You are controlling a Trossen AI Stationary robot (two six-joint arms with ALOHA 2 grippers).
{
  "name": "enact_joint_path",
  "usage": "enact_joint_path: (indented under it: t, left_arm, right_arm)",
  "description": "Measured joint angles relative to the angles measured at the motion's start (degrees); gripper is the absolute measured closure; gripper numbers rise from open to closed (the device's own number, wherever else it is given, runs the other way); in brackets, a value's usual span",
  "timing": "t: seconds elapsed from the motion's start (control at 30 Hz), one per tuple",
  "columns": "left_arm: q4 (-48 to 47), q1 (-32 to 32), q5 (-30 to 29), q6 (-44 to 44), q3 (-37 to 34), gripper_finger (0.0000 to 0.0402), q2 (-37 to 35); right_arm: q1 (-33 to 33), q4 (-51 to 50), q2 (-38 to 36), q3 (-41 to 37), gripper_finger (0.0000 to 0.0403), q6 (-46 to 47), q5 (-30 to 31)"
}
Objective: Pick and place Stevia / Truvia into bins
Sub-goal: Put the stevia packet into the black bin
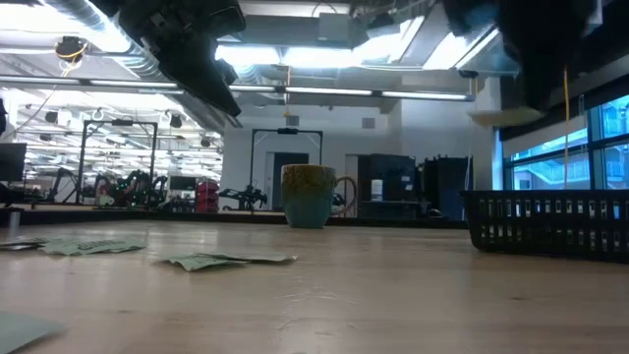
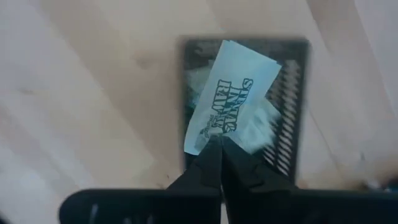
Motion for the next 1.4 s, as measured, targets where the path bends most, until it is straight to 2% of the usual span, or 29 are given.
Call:
enact_joint_path:
  t: [0.1, 0.23, 0.37, 0.5, 0.73, 0.87, 1.13, 1.27, 1.4]
  left_arm:
    - [0.01, 0.00, 0.00, 0.00, 0.00, 0.0366, 0.00]
    - [0.00, 0.00, 0.00, -0.02, 0.00, 0.0366, 0.00]
    - [0.03, 0.01, 0.00, 0.05, 0.00, 0.0365, 0.02]
    - [0.03, 0.00, -0.44, 0.55, 0.00, 0.0362, -0.01]
    - [0.22, 0.00, -1.42, 0.52, 0.00, 0.0364, -0.01]
    - [0.23, 0.00, -1.44, 0.50, 0.00, 0.0365, 0.02]
    - [0.23, 0.00, -1.49, 0.46, 0.00, 0.0364, -0.01]
    - [0.21, 0.00, -1.51, 0.46, 0.00, 0.0364, 0.00]
    - [0.21, 0.00, -1.51, 0.48, 0.00, 0.0366, 0.00]
  right_arm:
    - [-0.05, 2.72, -3.75, -7.16, 0.0402, 3.28, -1.37]
    - [-0.04, 8.98, -4.96, -14.52, 0.0402, 4.38, -3.38]
    - [-0.11, 14.40, -4.80, -19.85, 0.0402, 4.40, -6.66]
    - [-0.13, 15.23, -4.82, -22.55, 0.0396, 7.03, -7.26]
    - [-0.15, 15.06, -4.82, -22.90, 0.0382, 7.28, -7.19]
    - [-0.15, 15.01, -4.82, -22.90, 0.0360, 7.71, -7.23]
    - [-0.15, 4.76, -4.86, -19.74, 0.0302, 15.89, -7.10]
    - [-0.15, 5.25, -4.86, -17.01, 0.0296, 14.63, -6.70]
    - [-0.15, 6.48, -4.86, -13.92, 0.0295, 14.32, -3.00]
